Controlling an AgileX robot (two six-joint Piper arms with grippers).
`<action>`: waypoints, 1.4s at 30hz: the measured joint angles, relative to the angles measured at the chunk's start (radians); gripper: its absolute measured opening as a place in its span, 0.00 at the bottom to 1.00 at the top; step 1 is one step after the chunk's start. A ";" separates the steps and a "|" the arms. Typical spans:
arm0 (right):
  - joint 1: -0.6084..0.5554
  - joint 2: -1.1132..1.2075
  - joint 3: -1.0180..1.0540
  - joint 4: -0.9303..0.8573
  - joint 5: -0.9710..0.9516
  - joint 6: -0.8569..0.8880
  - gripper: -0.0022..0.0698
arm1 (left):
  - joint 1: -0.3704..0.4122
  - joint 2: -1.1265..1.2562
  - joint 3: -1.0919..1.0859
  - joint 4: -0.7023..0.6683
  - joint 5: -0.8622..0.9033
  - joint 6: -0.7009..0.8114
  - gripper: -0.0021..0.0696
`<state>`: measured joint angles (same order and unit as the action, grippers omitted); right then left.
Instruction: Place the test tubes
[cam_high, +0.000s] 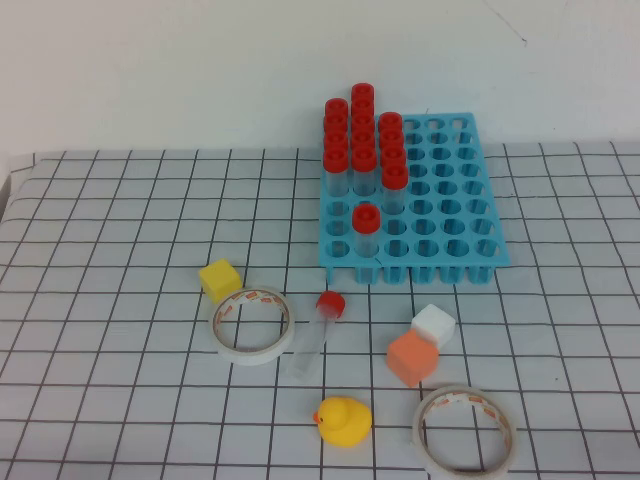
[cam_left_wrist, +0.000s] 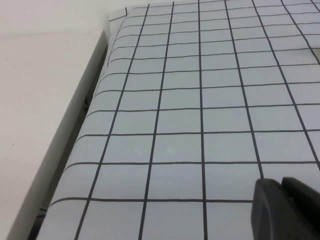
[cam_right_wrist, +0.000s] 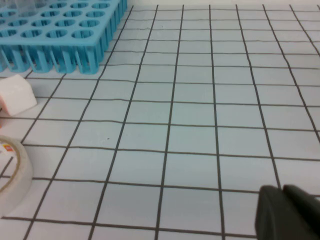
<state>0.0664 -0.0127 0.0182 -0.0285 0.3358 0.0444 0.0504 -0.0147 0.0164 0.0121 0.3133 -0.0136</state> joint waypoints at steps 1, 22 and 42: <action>0.000 0.000 0.000 0.000 0.000 0.000 0.03 | 0.000 0.000 0.000 0.000 0.000 0.000 0.03; 0.000 0.000 0.006 0.004 -0.036 -0.001 0.03 | 0.000 0.000 0.000 0.000 0.000 0.002 0.03; 0.000 0.000 0.008 0.425 -0.036 -0.001 0.03 | 0.000 0.000 0.002 -0.783 -0.040 -0.286 0.03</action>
<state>0.0664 -0.0127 0.0260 0.3970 0.2998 0.0432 0.0504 -0.0147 0.0182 -0.7710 0.2731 -0.3001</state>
